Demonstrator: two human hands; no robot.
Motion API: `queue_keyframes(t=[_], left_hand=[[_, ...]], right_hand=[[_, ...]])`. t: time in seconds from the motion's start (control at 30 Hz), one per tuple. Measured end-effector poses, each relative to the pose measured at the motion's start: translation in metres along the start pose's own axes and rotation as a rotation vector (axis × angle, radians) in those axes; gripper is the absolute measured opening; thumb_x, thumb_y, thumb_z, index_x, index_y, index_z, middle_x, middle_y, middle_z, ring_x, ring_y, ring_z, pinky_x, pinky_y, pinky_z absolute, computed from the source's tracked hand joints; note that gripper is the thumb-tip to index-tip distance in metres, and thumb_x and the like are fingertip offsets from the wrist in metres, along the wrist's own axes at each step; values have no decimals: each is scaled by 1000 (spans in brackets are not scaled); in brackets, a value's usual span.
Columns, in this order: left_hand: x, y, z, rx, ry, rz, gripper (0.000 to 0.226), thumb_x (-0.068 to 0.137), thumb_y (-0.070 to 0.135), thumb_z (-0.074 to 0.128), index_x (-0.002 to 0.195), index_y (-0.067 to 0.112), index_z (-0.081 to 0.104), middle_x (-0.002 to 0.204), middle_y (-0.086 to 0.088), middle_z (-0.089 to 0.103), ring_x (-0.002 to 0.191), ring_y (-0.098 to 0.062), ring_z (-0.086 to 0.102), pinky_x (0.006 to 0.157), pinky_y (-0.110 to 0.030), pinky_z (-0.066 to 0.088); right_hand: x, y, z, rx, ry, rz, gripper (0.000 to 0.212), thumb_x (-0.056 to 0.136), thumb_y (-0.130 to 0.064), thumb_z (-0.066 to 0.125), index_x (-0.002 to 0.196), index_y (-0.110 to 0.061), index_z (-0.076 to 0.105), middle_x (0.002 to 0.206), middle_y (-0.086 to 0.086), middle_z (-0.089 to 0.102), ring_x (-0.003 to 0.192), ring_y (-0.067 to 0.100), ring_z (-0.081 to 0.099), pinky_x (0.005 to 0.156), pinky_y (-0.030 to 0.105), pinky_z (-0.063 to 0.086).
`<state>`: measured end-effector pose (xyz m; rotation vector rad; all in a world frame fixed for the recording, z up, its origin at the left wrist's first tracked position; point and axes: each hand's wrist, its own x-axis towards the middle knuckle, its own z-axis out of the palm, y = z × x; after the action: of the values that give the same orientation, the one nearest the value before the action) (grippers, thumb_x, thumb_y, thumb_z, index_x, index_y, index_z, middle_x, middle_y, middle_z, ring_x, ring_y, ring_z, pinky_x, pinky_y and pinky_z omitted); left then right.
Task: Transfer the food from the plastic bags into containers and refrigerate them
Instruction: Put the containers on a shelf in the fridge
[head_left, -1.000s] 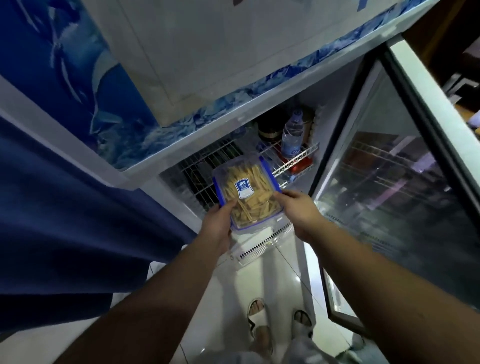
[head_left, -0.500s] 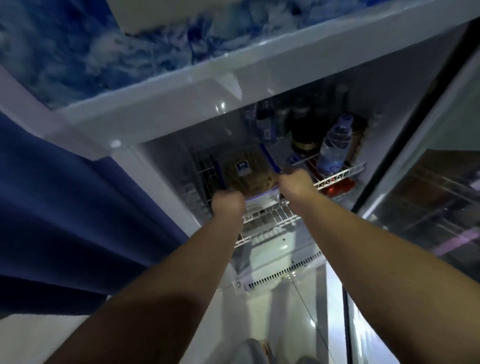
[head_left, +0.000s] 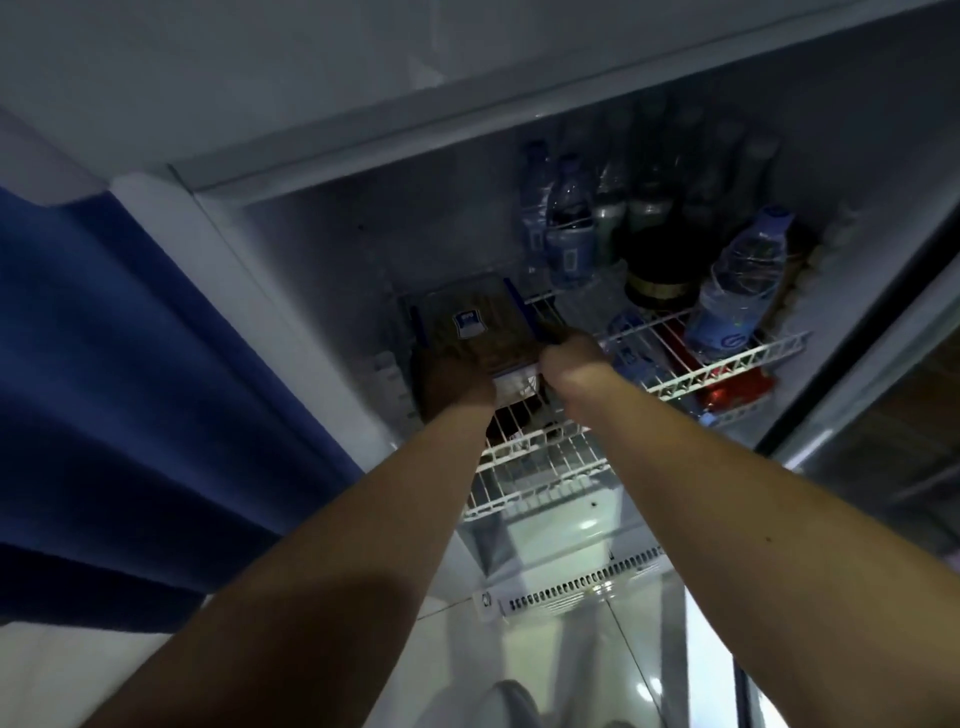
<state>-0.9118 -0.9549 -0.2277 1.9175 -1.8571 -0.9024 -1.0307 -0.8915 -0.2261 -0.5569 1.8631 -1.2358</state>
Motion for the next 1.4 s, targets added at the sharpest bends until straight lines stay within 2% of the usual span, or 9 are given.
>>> queue_keyframes(t=[0.13, 0.3, 0.43, 0.5, 0.6, 0.77, 0.87, 1.17, 1.4], left_hand=[[6, -3, 3, 112, 52, 7, 58, 111, 23, 41, 161, -3, 24, 166, -24, 27, 153, -39, 28, 125, -44, 25], [-24, 15, -7, 22, 40, 23, 53, 115, 24, 31, 165, 9, 20, 170, -14, 24, 154, -32, 26, 124, -35, 21], [-54, 25, -20, 57, 3, 175, 57, 110, 25, 43, 164, 17, 27, 168, -6, 30, 153, -27, 31, 119, -27, 22], [-75, 27, -29, 194, -138, 211, 50, 106, 29, 47, 152, 12, 47, 156, -14, 48, 142, -34, 47, 117, -35, 36], [-119, 28, -55, 389, -250, 315, 45, 103, 32, 50, 143, 13, 50, 140, -15, 58, 125, -35, 58, 100, -40, 49], [-171, 13, -98, 478, -366, 444, 59, 98, 36, 55, 153, 16, 44, 155, -10, 46, 139, -30, 45, 115, -41, 41], [-197, 5, -121, 520, -389, 476, 57, 98, 35, 53, 152, 19, 45, 156, -5, 46, 140, -26, 44, 115, -39, 39], [-281, -31, -176, 489, -319, 317, 62, 99, 34, 52, 158, 23, 36, 161, -1, 40, 143, -26, 41, 117, -42, 35], [-338, -88, -237, 396, -161, 146, 60, 96, 36, 57, 154, 25, 42, 153, 2, 48, 138, -24, 46, 114, -40, 39]], right_hand=[[-7, -6, -4, -89, -86, -61, 35, 102, -24, 58, 137, -22, 64, 119, 1, 67, 91, 21, 60, 70, 27, 50], [-21, -6, -18, -189, -59, -63, 48, 95, -35, 54, 141, -21, 56, 129, 13, 67, 106, 33, 66, 75, 31, 49], [-63, -10, -45, -168, -14, -38, 51, 99, -38, 59, 147, -19, 50, 127, 10, 66, 104, 31, 65, 79, 31, 46], [-91, -13, -61, -189, -9, -11, 51, 102, -33, 58, 149, -17, 48, 120, 4, 62, 94, 20, 60, 82, 28, 43], [-129, -17, -82, -288, -29, 38, 48, 103, -34, 57, 147, -16, 50, 111, 6, 63, 85, 18, 58, 78, 30, 45], [-188, -18, -107, -566, -142, 58, 49, 107, -36, 49, 149, -11, 49, 137, 17, 63, 119, 32, 62, 98, 33, 48], [-214, -15, -122, -641, -196, 39, 48, 107, -39, 47, 145, -9, 52, 126, 19, 69, 110, 32, 65, 93, 35, 52], [-276, -5, -137, -762, -345, 20, 43, 107, -35, 49, 142, -11, 54, 130, 14, 68, 120, 30, 62, 97, 29, 44], [-339, -8, -87, -818, -563, -84, 38, 103, -42, 53, 135, -21, 60, 126, 3, 67, 110, 20, 63, 91, 29, 47]])
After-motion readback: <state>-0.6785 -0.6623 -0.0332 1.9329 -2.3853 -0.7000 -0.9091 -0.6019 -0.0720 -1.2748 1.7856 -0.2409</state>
